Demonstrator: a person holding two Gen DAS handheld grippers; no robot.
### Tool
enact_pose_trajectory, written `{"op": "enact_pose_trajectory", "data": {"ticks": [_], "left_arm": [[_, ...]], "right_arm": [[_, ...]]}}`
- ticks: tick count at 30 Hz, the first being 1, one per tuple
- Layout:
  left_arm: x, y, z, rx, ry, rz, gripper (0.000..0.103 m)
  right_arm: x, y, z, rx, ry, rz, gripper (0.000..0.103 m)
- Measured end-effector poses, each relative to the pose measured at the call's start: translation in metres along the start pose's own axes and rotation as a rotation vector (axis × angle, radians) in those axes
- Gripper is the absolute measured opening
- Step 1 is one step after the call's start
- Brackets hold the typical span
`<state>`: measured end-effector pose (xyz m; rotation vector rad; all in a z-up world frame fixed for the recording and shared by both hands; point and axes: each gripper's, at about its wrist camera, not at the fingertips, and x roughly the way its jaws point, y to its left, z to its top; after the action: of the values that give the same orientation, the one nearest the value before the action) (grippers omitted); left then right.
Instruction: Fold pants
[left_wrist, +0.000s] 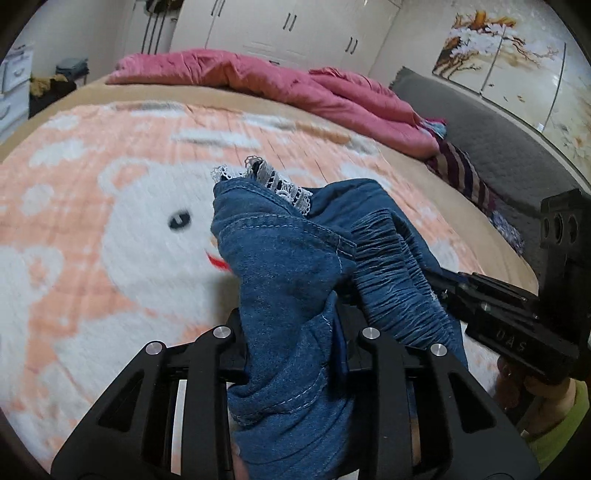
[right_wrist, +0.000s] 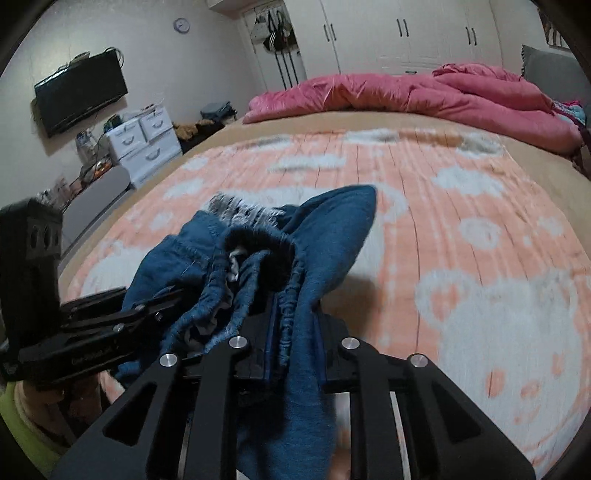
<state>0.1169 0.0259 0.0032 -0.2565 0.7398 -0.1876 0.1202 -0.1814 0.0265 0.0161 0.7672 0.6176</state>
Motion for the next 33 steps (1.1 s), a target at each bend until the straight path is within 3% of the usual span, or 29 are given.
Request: {"op": "enact_pose_trajectory", "data": {"ticks": [4,10,16,20,24,27,33], "left_arm": [[0.011,0.011,0.015,0.008,-0.005,0.037,0.022],[0.041,0.019,0.029,0.066,-0.007,0.088,0.022],[0.067,0.037,0.024,0.03,0.074,0.128,0.028],[0.069,0.038,0.021,0.035,0.085,0.146,0.035],[0.072,0.041,0.018,0.033,0.096,0.16,0.041],[0.072,0.043,0.017,0.029,0.099,0.177,0.05],[0.072,0.051,0.013,-0.007,0.109,0.193,0.073]], "right_arm": [[0.021,0.0,0.027,0.017,-0.01,0.003,0.01],[0.061,-0.006,0.046,0.017,0.043,-0.051,0.01],[0.091,-0.011,0.042,0.014,0.113,-0.084,0.01],[0.097,-0.017,0.036,0.041,0.14,-0.122,0.01],[0.104,-0.025,0.03,0.067,0.175,-0.149,0.021],[0.109,-0.03,0.024,0.059,0.2,-0.198,0.037],[0.109,-0.045,0.016,0.104,0.218,-0.206,0.05]]}}
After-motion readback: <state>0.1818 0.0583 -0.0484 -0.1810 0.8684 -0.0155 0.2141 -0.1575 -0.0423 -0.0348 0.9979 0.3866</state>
